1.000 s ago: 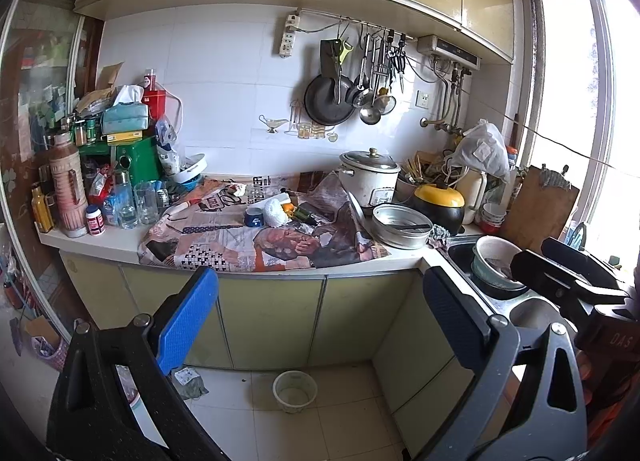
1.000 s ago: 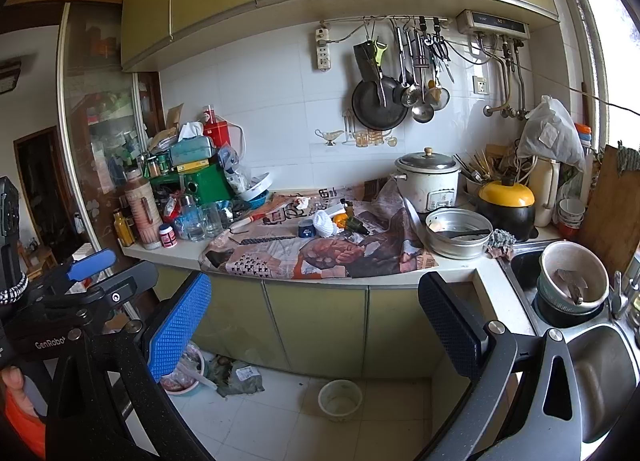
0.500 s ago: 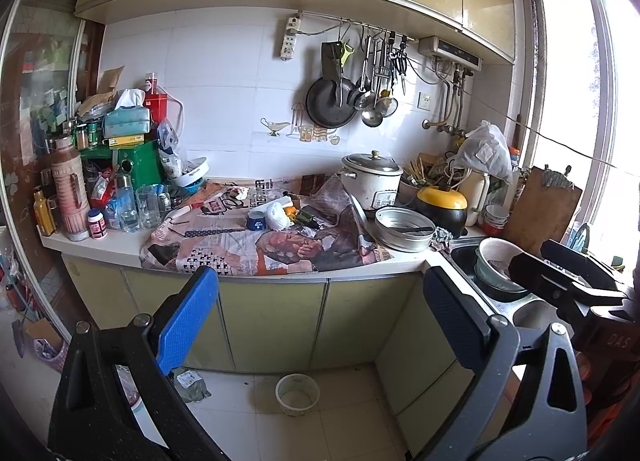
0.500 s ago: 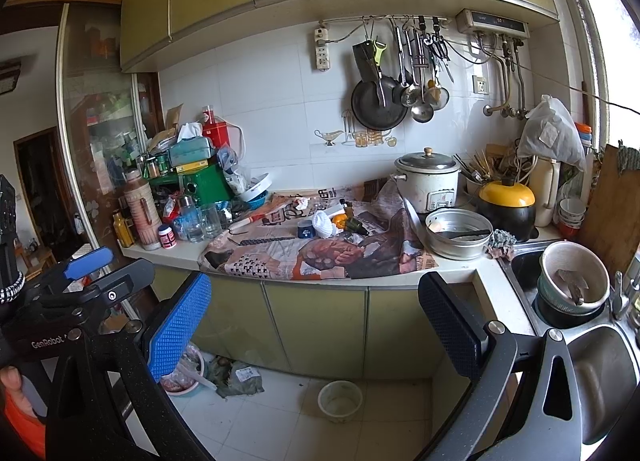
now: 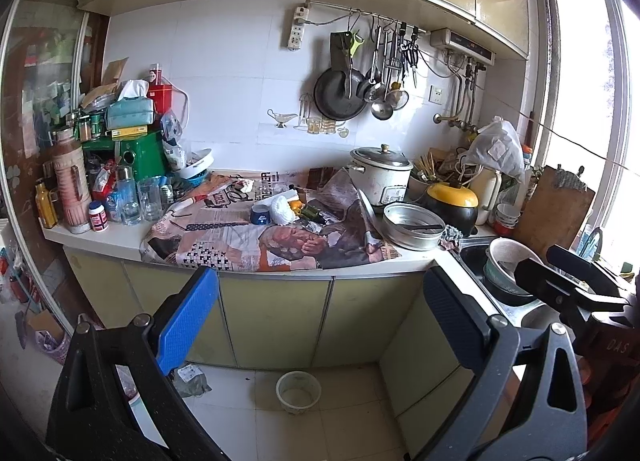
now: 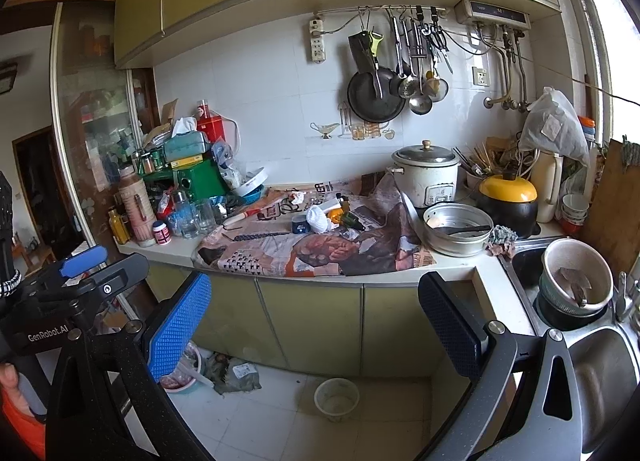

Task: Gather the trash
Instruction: 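Grasp the white foam net with the left tool while the right tool grasps the green bottle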

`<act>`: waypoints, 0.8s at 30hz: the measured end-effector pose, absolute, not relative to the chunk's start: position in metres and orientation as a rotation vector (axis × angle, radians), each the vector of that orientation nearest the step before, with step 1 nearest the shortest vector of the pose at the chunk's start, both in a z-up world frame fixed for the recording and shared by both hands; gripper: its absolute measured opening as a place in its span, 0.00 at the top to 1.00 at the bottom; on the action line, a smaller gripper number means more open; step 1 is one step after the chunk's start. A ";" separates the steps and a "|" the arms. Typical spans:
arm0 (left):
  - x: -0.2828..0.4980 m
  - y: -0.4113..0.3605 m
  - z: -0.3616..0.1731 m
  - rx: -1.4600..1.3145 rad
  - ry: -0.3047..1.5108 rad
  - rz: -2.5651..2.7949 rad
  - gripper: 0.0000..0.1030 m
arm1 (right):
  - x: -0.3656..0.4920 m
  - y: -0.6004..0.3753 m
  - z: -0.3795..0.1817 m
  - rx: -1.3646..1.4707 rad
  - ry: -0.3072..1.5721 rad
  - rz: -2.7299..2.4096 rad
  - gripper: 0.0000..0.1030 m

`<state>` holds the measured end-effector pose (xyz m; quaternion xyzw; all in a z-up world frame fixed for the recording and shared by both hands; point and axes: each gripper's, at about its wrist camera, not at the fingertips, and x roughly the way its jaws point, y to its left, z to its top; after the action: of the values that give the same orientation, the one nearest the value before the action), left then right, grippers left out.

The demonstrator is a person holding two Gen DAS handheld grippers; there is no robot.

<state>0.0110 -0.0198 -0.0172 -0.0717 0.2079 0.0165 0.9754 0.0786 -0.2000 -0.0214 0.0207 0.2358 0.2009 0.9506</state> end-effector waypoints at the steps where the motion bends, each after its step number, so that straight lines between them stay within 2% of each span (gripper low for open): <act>1: 0.016 -0.020 -0.018 -0.145 0.422 0.035 0.00 | 0.083 -0.201 -0.023 0.044 0.484 0.406 0.00; 12: 0.103 0.011 -0.035 -0.172 0.466 0.073 0.00 | 0.151 -0.203 -0.043 0.080 0.531 0.351 0.00; 24: 0.268 0.095 -0.054 -0.196 0.548 0.070 0.06 | 0.274 -0.162 -0.060 0.089 0.596 0.277 0.00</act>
<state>0.2684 0.0954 -0.0543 -0.0968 0.2699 0.0345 0.9574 0.2739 -0.1620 -0.0600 0.0436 0.2924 0.1359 0.9456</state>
